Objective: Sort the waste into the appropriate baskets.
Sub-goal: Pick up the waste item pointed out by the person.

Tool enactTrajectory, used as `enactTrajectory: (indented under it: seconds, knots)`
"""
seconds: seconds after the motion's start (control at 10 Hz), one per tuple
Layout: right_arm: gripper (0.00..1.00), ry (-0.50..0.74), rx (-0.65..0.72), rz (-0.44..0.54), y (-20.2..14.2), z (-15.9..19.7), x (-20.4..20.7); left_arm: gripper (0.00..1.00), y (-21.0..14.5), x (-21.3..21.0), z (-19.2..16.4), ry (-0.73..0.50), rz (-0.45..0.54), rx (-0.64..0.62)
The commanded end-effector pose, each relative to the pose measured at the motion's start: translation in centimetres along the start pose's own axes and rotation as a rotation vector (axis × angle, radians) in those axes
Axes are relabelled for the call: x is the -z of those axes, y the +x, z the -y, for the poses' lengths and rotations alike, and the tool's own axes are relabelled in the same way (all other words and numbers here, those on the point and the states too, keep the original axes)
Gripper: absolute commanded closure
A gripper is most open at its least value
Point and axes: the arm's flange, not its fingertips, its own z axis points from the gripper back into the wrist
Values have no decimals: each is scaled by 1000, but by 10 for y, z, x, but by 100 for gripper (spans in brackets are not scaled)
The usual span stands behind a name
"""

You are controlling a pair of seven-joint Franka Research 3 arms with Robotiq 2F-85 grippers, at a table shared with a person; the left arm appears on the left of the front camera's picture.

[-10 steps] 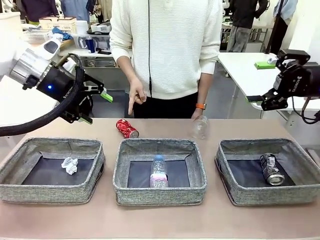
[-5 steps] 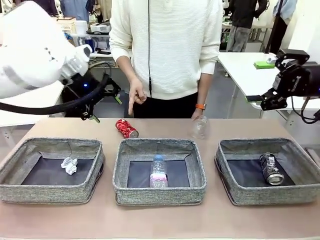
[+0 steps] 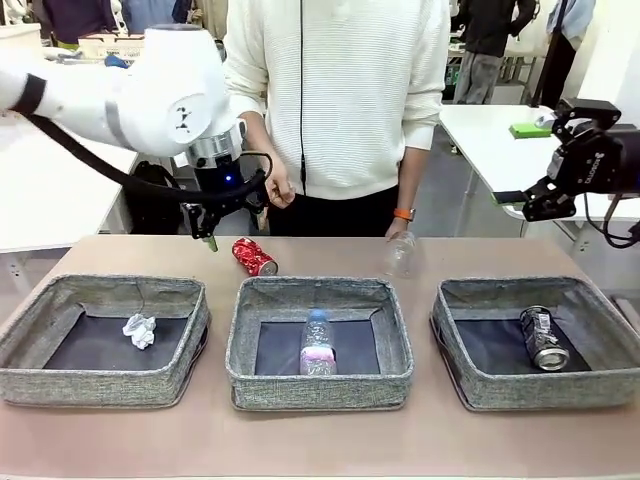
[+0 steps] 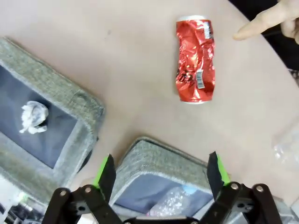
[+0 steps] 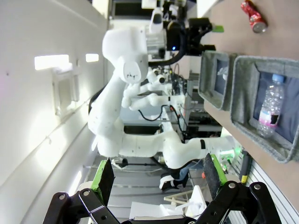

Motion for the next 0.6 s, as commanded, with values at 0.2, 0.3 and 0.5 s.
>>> enactTrajectory:
  seconds: [0.2, 0.3, 0.5]
  knots:
    - [0, 20, -7, 1, 1, -2, 2, 0, 25, 9, 41, 72, 14, -23]
    - [0, 20, -7, 1, 1, -2, 2, 0, 27, 14, 44, 93, 4, -26]
    - [0, 20, -7, 1, 1, -2, 2, 0, 37, 34, 51, 97, 6, -53]
